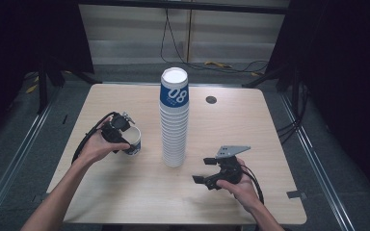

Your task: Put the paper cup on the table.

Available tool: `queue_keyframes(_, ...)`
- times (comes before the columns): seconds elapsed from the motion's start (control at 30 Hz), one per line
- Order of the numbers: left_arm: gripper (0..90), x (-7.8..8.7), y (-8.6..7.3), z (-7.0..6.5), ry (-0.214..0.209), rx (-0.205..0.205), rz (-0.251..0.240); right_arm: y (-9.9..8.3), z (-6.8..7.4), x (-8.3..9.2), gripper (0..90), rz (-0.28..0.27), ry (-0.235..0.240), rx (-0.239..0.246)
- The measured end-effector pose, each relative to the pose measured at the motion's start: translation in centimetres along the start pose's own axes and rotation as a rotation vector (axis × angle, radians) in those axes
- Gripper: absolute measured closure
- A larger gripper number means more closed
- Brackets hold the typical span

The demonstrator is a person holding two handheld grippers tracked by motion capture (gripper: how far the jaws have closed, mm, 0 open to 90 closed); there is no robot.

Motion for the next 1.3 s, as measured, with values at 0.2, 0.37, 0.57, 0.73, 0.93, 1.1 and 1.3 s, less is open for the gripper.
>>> queue_keyframes(0.2,16.4,-0.7,-1.0,0.1,-0.006,0.008,0.011,-0.1,0.0,-0.1,14.5,0.005,0.001,-0.003)
queue_keyframes(0.37,16.4,-0.8,-2.1,0.1,-0.025,0.007,0.024,-0.1,-0.2,-0.1,14.6,0.006,-0.005,-0.002)
queue_keyframes(0.57,16.9,-0.6,-3.1,0.3,-0.017,0.009,0.007,-0.1,-0.2,-0.1,14.6,0.007,-0.008,-0.003)
queue_keyframes(0.73,16.9,-0.2,-3.3,0.4,-0.002,0.032,-0.055,-0.2,-0.2,-0.1,14.6,0.008,-0.009,0.001)
queue_keyframes(0.93,16.9,-0.5,-4.3,0.3,-0.014,0.05,-0.071,-0.1,-0.3,0.0,14.6,0.006,-0.015,-0.003)
queue_keyframes(1.1,16.8,0.0,-4.6,0.2,-0.01,0.071,-0.106,-0.1,-0.3,0.0,14.6,0.005,-0.015,-0.003)
queue_keyframes(1.3,16.5,0.9,-5.0,0.2,0.003,0.075,-0.164,-0.1,-0.4,0.0,14.6,0.004,-0.016,-0.005)
Point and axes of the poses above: each handheld gripper's, and its own axes: x roughly backward along the jaws, y roughly out of its top, z roughly to its left, the point moved 9 cm from there along -x, roughly forward along the jaws, and after that the axes turned 7 degrees about -z, right-handed, at the moved point
